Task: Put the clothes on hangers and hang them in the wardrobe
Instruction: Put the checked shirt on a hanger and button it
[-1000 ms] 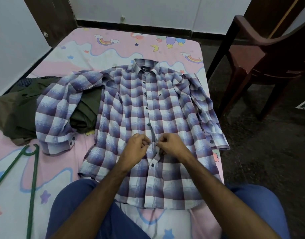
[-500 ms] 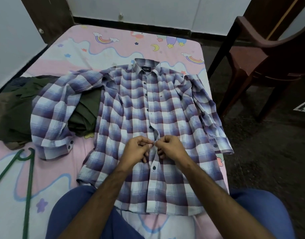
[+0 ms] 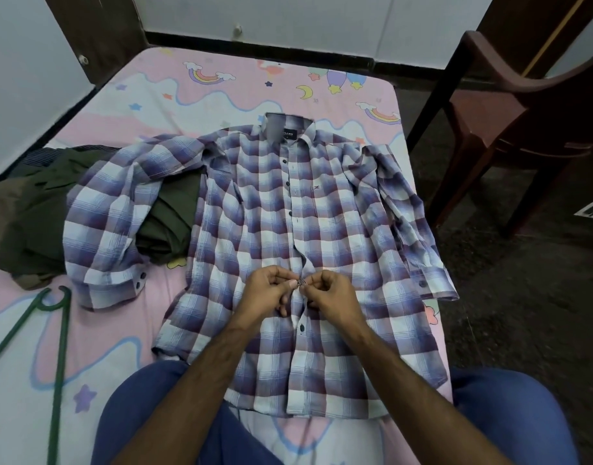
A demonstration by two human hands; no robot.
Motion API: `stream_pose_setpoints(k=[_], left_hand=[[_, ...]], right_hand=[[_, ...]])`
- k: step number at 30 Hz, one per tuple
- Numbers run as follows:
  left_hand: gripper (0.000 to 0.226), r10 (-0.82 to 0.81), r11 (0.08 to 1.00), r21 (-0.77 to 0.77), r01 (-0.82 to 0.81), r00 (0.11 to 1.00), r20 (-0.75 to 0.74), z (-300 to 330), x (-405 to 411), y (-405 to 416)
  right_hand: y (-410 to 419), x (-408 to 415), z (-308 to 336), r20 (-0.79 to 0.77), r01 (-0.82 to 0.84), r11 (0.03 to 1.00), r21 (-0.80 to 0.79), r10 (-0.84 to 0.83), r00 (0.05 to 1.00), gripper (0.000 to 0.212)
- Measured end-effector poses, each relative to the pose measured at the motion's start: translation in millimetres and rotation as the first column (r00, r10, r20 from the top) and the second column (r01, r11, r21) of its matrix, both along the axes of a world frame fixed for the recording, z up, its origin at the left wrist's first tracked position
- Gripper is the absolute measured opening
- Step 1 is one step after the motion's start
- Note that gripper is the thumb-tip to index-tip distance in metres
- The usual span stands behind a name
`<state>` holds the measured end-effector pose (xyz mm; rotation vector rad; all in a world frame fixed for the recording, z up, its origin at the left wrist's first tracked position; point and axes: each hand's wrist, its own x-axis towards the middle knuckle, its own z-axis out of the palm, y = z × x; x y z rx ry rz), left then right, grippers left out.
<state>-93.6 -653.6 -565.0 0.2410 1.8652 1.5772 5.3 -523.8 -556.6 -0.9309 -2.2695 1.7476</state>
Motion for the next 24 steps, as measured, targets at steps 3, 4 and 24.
stream_pose_setpoints(k=[3, 4, 24], left_hand=[[0.004, -0.006, 1.0, -0.026, 0.005, 0.999, -0.033, -0.8, 0.2, 0.8], [0.004, -0.008, 0.999, -0.037, 0.007, 0.999, -0.046, -0.8, 0.5, 1.3], [0.013, 0.02, 0.992, -0.119, -0.05, 0.971, -0.239, 2.3, 5.5, 4.2]], right_hand=[[-0.8, 2.1, -4.4, -0.035, 0.006, 1.0, -0.015, -0.006, 0.999, 0.001], [-0.5, 3.3, -6.2, -0.051, 0.011, 1.0, -0.02, -0.012, 0.999, 0.001], [-2.3, 8.7, -9.3, -0.163, 0.015, 0.991, -0.13, -0.037, 0.986, 0.005]])
